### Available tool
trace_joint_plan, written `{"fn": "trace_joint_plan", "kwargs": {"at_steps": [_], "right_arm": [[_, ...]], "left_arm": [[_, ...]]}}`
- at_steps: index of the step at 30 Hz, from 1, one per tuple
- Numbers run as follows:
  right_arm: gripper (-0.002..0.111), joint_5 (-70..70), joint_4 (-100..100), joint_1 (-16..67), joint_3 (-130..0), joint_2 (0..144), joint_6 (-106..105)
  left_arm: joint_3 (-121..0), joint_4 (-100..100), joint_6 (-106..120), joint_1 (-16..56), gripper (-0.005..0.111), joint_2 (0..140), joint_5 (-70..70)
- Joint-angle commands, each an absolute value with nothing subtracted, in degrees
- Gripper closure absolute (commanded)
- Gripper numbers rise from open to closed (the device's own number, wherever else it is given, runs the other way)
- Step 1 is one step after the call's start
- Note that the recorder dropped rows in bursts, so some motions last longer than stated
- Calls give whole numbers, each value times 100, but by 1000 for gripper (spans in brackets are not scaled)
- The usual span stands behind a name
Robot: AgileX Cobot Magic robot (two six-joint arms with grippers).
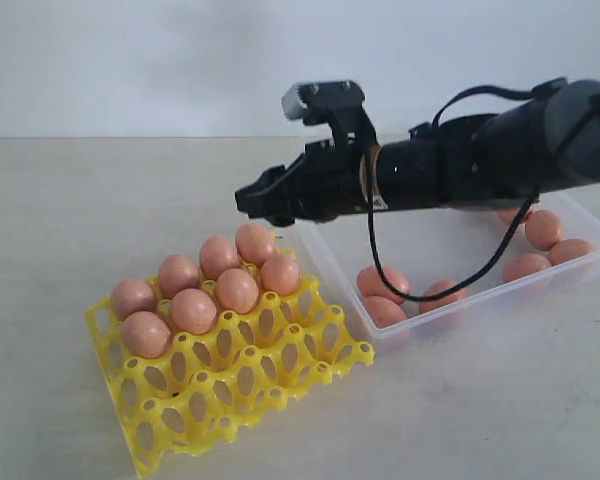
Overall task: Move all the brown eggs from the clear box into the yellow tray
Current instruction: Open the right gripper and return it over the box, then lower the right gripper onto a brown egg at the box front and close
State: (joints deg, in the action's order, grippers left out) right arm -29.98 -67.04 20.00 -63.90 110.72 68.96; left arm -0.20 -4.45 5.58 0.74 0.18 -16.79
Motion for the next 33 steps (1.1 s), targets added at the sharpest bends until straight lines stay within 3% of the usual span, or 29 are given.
{"fn": "trace_joint_plan", "kwargs": {"at_steps": [1, 5, 10, 13, 22, 28, 33], "right_arm": [[60, -2499, -6695, 1986, -6570, 10403, 6599], [60, -1209, -6964, 1986, -6574, 9883, 6462], [60, 1961, -6928, 1986, -6574, 9419, 6278], [60, 3360, -6377, 1986, -6583, 9392, 5019], [83, 5300, -1365, 1620, -7480, 10227, -193], [75, 5742, 0, 1620, -8317, 10818, -2408], [62, 5586, 0, 1620, -8355, 10984, -3080]], "left_arm": [[0, -434, 540, 118, 103, 0, -1677], [0, -434, 540, 118, 103, 0, -1677], [0, -434, 540, 118, 103, 0, -1677], [0, -434, 540, 118, 103, 0, -1677], [0, -434, 540, 118, 103, 0, -1677], [0, -434, 540, 118, 103, 0, -1677], [0, -434, 540, 118, 103, 0, -1677]]}}
